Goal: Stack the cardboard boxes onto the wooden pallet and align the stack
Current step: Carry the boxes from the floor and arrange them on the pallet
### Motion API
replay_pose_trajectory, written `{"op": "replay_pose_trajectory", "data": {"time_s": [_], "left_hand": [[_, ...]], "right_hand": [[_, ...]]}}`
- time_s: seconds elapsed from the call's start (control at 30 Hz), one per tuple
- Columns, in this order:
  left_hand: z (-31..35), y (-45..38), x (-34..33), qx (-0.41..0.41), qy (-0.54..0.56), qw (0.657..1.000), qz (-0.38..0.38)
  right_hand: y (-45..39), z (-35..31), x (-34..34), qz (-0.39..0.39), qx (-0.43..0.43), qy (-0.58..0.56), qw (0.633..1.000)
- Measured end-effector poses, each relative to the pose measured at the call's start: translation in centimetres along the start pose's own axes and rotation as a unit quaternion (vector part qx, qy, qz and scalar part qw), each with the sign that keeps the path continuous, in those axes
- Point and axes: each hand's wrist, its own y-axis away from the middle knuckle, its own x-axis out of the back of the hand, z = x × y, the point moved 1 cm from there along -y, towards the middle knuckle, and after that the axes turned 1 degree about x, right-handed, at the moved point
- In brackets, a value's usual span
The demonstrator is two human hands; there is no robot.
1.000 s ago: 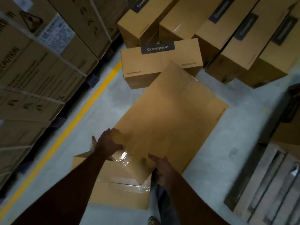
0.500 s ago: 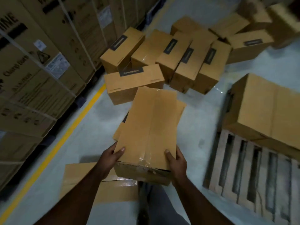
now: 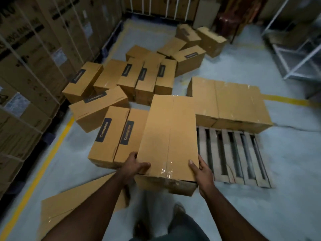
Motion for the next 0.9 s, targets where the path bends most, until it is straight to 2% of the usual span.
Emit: {"op": "replay_pose_trajectory", "data": {"time_s": [0.23,0.53,0.63,0.77,0.9], "left_hand": [[1.8,-3.0,-14.6,0.021,-0.077,0.995,-0.063],[0.6,-13.7,-31.5,0.045,-0.110,0.989,-0.083],[-1.6,-18.4,-35.5,0.056,-0.108,0.988,-0.096],[-6.5,-26.0,-38.7,0.097,-0.083,0.990,-0.061],[-12.0,-33.9,-41.0,0.065,-0.092,0.993,-0.019]], "right_hand": [[-3.1,2.9,13.7,0.043,-0.032,-0.002,0.999],[-17.1,10.3,28.3,-0.035,-0.097,0.057,0.993],[-22.9,13.9,31.0,-0.042,-0.107,0.086,0.990],[-30.7,20.6,31.6,-0.062,-0.117,0.105,0.986],[-36.9,27.6,31.0,-0.048,-0.119,0.078,0.989]]}}
